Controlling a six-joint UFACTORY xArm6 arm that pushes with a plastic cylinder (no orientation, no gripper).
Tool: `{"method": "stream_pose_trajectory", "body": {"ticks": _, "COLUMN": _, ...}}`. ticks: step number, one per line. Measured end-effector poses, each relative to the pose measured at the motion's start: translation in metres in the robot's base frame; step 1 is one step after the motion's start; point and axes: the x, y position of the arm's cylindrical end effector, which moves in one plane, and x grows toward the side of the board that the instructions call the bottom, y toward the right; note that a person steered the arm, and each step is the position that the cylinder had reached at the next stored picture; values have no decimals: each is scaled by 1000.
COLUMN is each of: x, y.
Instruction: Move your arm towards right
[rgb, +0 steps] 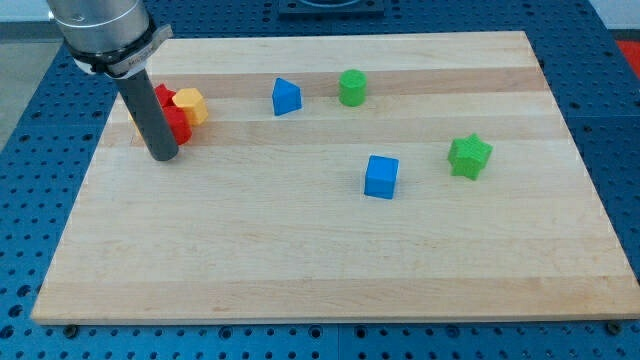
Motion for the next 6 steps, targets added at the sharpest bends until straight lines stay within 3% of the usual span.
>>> {"method": "stream_pose_trajectory", "body": {"ticks": 3, "x": 6, "y": 20}}
{"method": "stream_pose_trajectory", "body": {"ticks": 5, "x": -18, "y": 140}}
{"method": "stream_pose_trajectory", "body": {"ticks": 6, "x": -27, "y": 141}}
